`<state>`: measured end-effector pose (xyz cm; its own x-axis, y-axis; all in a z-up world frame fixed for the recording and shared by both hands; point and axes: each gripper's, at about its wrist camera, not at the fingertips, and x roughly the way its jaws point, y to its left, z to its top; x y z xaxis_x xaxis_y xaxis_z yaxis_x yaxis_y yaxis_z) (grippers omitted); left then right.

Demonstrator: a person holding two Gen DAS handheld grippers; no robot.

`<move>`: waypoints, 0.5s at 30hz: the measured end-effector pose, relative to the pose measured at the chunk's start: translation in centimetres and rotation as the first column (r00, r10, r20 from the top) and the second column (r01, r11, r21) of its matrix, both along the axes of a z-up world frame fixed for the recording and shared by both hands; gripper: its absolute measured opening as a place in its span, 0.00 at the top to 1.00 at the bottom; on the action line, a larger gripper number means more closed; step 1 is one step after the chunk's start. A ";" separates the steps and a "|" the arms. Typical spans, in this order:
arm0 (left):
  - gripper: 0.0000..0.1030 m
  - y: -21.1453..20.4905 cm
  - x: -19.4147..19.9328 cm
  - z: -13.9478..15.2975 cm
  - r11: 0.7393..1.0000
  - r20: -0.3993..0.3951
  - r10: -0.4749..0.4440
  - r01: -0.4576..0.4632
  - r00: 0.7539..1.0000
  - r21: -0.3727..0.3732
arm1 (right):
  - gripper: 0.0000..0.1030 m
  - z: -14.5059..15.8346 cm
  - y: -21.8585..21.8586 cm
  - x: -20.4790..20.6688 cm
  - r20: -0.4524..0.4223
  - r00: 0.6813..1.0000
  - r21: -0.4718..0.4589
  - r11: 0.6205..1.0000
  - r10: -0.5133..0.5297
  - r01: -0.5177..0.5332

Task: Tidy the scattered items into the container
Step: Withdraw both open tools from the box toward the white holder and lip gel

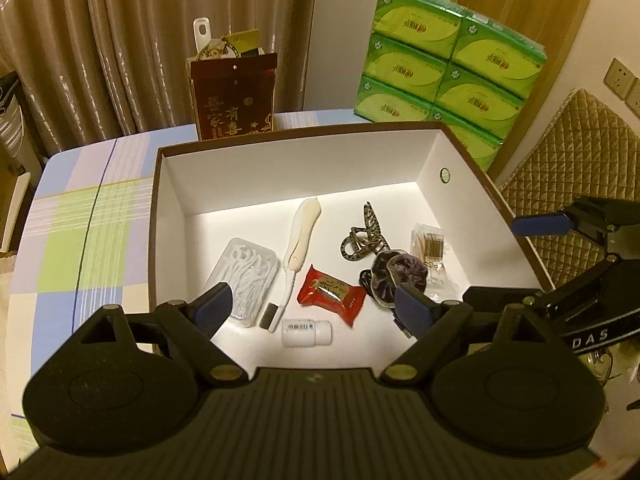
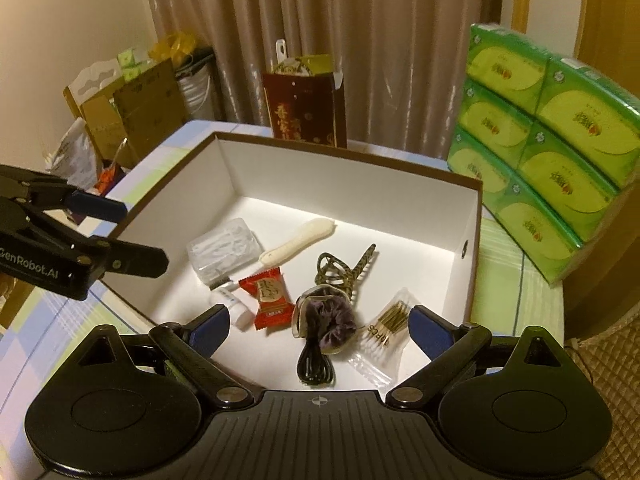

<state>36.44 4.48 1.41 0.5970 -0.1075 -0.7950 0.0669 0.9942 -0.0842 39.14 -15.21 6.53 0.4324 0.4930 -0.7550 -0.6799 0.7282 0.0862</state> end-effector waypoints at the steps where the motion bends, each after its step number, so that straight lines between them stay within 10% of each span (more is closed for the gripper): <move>1: 0.17 0.0 -0.4 0.2 1.000 0.005 0.000 0.000 1.000 0.000 | 0.09 0.2 -0.2 -0.3 0.003 1.000 0.005 1.000 -0.003 0.003; 15: 0.17 -0.3 -7.6 1.0 1.000 0.059 -0.028 0.028 0.998 -0.002 | 0.09 0.9 -3.6 -5.8 0.025 0.999 0.062 0.998 -0.033 0.031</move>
<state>28.80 4.13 2.43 0.6394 -0.1267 -0.7583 0.0996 0.9917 -0.0817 33.34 -18.86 7.42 0.4679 0.5237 -0.7119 -0.6591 0.7434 0.1137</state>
